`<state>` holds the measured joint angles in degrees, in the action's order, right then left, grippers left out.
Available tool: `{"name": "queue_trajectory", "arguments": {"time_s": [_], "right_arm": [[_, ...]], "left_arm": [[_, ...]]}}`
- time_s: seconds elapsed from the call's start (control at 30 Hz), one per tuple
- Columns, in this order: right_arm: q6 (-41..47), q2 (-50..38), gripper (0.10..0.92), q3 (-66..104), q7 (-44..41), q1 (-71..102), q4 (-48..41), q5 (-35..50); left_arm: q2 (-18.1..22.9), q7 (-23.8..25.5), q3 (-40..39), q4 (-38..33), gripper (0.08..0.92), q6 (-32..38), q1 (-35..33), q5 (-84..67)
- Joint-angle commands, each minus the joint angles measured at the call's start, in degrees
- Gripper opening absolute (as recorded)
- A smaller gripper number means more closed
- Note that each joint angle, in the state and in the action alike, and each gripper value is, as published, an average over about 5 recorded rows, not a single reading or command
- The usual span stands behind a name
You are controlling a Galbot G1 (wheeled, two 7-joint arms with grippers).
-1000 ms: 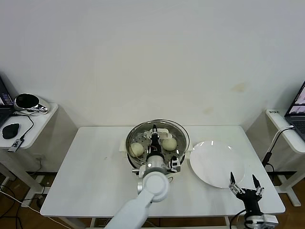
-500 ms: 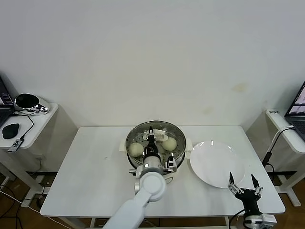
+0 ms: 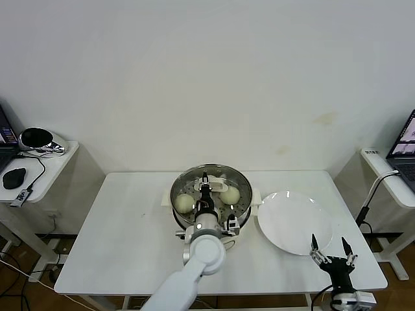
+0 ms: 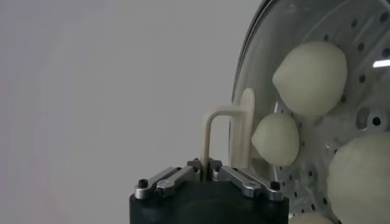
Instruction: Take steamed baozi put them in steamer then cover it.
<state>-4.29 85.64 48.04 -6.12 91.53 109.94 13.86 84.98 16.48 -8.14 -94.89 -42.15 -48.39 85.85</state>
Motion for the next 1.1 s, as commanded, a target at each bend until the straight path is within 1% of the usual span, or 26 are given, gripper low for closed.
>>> {"name": "queue_trajectory", "arguments": {"time_s": [0.03, 0.13, 0.2, 0.43, 0.67, 0.8, 0.9, 0.97, 1.03, 1.1], "right_arm": [[-0.03, 0.01, 0.823, -0.16, -0.01, -0.07, -0.08, -0.1], [-0.02, 0.04, 0.823, -0.27, 0.0, -0.13, -0.09, -0.2], [-0.03, 0.04, 0.823, -0.29, 0.0, -0.12, -0.09, -0.27], [-0.11, 0.03, 0.823, 0.0, 0.02, 0.1, -0.07, -0.33], [-0.16, 0.21, 0.823, -0.17, 0.03, 0.26, -0.05, -0.69], [-0.11, 0.1, 0.823, -0.58, -0.02, 0.38, 0.16, -0.9], [0.25, -1.21, 0.823, -1.47, -0.15, 0.94, 0.61, -0.89], [0.76, -3.37, 0.823, -2.74, -0.2, 1.76, 1.29, -0.67], [1.4, -6.1, 0.823, -4.38, -0.18, 2.85, 2.26, -0.13], [2.3, -8.48, 0.823, -5.81, -0.07, 3.88, 3.32, 0.55]], "left_arm": [[-0.33, -0.43, 0.43, -1.53, 0.143, 2.2, -0.75, -0.08], [-0.66, 0.31, 0.54, -4.15, 0.21, 2.43, -1.32, -0.61], [-0.99, 0.62, 0.37, -6.2, 0.278, 2.47, -1.9, -1.3], [-2.53, 1.82, -0.59, -14.33, 0.477, 2.46, -4.85, -4.04], [-4.15, 3.35, -0.86, -21.01, 0.677, 2.47, -8.65, -6.59], [-4.67, 2.54, 1.14, -24.8, 0.785, 3.19, -10.62, -9.2], [-5.31, 0.35, 5.94, -29.45, 0.817, 5.65, -12.76, -15.93], [-6.2, -1.27, 10.32, -32.81, 0.821, 7.45, -14.43, -23.21], [-7.44, -3.73, 15.29, -35.39, 0.822, 9.24, -16.55, -32.58], [-8.52, -7.19, 21.23, -36.61, 0.823, 12.47, -19.23, -42.43]]}}
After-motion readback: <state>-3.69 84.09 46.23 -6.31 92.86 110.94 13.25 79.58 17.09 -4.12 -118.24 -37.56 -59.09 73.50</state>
